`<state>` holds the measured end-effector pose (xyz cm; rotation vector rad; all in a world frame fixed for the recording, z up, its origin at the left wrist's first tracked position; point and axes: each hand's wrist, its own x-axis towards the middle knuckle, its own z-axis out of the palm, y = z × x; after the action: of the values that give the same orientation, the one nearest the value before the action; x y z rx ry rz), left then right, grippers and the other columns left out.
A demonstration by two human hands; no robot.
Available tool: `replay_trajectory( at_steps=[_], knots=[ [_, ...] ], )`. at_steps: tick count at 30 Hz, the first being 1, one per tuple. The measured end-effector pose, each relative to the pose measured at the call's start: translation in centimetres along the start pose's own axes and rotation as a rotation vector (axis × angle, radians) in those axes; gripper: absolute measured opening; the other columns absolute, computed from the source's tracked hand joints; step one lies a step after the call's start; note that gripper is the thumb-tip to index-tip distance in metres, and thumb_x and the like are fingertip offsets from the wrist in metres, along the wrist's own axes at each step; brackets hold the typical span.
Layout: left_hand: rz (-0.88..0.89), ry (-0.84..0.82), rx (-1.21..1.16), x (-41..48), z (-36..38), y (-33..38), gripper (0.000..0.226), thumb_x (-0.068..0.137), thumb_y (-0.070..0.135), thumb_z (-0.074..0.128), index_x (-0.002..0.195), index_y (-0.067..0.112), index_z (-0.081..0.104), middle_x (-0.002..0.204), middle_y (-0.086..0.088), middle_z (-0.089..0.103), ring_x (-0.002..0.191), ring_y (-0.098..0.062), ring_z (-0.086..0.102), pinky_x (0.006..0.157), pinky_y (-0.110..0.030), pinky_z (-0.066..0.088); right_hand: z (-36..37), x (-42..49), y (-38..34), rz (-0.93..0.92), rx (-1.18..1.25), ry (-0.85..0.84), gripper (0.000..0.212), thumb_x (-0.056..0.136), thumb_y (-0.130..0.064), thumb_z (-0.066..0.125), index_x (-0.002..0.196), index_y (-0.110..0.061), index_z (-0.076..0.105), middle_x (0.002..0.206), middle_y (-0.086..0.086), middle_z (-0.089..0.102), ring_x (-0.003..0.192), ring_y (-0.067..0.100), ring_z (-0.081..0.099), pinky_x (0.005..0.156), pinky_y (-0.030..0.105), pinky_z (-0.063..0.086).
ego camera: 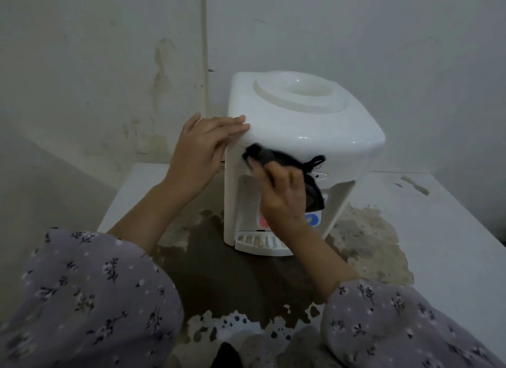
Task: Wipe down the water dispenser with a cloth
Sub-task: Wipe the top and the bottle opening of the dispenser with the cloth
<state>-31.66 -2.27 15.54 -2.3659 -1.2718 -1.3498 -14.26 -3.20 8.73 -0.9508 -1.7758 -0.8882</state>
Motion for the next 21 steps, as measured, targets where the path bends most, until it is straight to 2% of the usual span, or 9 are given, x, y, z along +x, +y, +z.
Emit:
replay_trajectory(
  at_steps=[2,4,6,8,10,12,16,19,21],
  knots=[
    [-0.001,-0.002,-0.015,-0.1,-0.1,-0.2,0.038,0.092,0.004,0.049,0.125,0.021,0.058,0.131,0.006,0.055,0.115,-0.006,0.049,0.111,-0.035,0.018,0.3,-2.2,-0.2,-0.136,-0.021,-0.173,0.041,0.091,0.004,0.035,0.111,-0.01,0.068,0.111,0.006,0.04,0.081,0.025,0.038,0.068,0.033,0.04],
    [-0.006,-0.006,-0.045,-0.4,-0.2,-0.3,0.041,0.091,0.001,0.049,0.127,0.02,0.056,0.133,0.007,0.053,0.118,-0.005,0.048,0.112,-0.035,0.017,0.3,-3.7,-0.2,-0.149,0.031,-0.274,0.038,0.092,0.002,0.035,0.104,-0.007,0.07,0.111,0.007,0.041,0.081,0.025,0.039,0.064,0.036,0.045],
    [-0.04,0.011,-0.111,-0.8,-0.1,-0.3,0.042,0.091,-0.003,0.048,0.127,0.018,0.055,0.132,0.007,0.052,0.12,-0.002,0.045,0.113,-0.035,0.022,-0.3,-3.6,-0.3,-0.113,0.121,-0.247,0.038,0.096,-0.001,0.031,0.107,-0.007,0.068,0.109,0.007,0.043,0.082,0.025,0.04,0.066,0.036,0.047],
    [-0.118,0.058,-0.196,-1.5,0.2,-0.5,0.042,0.091,-0.005,0.048,0.127,0.015,0.055,0.129,0.002,0.052,0.117,0.001,0.043,0.108,-0.021,0.03,-1.4,-2.0,-0.5,-0.116,0.168,-0.128,0.028,0.095,-0.002,0.044,0.115,-0.011,0.06,0.108,0.007,0.042,0.084,0.025,0.04,0.073,0.033,0.044],
    [-0.191,0.093,-0.248,-2.3,0.4,-0.8,0.037,0.093,-0.002,0.048,0.125,0.015,0.056,0.123,0.0,0.053,0.112,0.004,0.044,0.1,-0.008,0.032,-2.3,0.9,-0.8,-0.061,0.179,-0.017,0.035,0.088,-0.002,0.06,0.12,-0.014,0.054,0.109,0.007,0.04,0.089,0.026,0.04,0.077,0.033,0.043],
    [-0.245,0.073,-0.3,-2.9,0.7,-0.9,0.034,0.094,0.003,0.048,0.125,0.015,0.055,0.117,0.002,0.056,0.106,0.005,0.049,0.095,-0.006,0.035,-2.2,3.7,-0.9,0.026,0.165,0.054,0.038,0.085,-0.001,0.063,0.12,-0.014,0.055,0.109,0.007,0.039,0.092,0.027,0.04,0.077,0.034,0.044],
    [-0.3,0.046,-0.38,-3.4,1.0,-0.8,0.033,0.096,0.006,0.047,0.127,0.015,0.055,0.114,0.004,0.059,0.1,0.0,0.058,0.09,-0.01,0.042,-0.4,6.2,-1.2,0.056,0.019,0.002,0.031,0.088,-0.002,0.052,0.116,-0.007,0.064,0.11,0.008,0.037,0.09,0.026,0.038,0.074,0.036,0.043],
    [-0.324,0.059,-0.395,-3.7,1.1,-0.8,0.031,0.095,0.004,0.048,0.123,0.011,0.057,0.112,0.002,0.06,0.1,0.0,0.057,0.089,-0.006,0.04,0.9,4.6,-2.0,-0.044,-0.085,-0.069,0.03,0.091,-0.013,0.055,0.12,-0.011,0.063,0.113,0.007,0.037,0.087,0.027,0.038,0.072,0.036,0.038],
    [-0.35,0.058,-0.4,-3.9,1.0,-0.7,0.032,0.094,0.001,0.047,0.122,0.011,0.058,0.113,0.002,0.061,0.101,0.005,0.053,0.088,-0.003,0.037,1.4,2.5,-2.4,-0.131,-0.119,-0.16,0.035,0.088,-0.012,0.054,0.122,-0.01,0.061,0.114,0.007,0.037,0.086,0.026,0.037,0.07,0.035,0.035]
  ],
)
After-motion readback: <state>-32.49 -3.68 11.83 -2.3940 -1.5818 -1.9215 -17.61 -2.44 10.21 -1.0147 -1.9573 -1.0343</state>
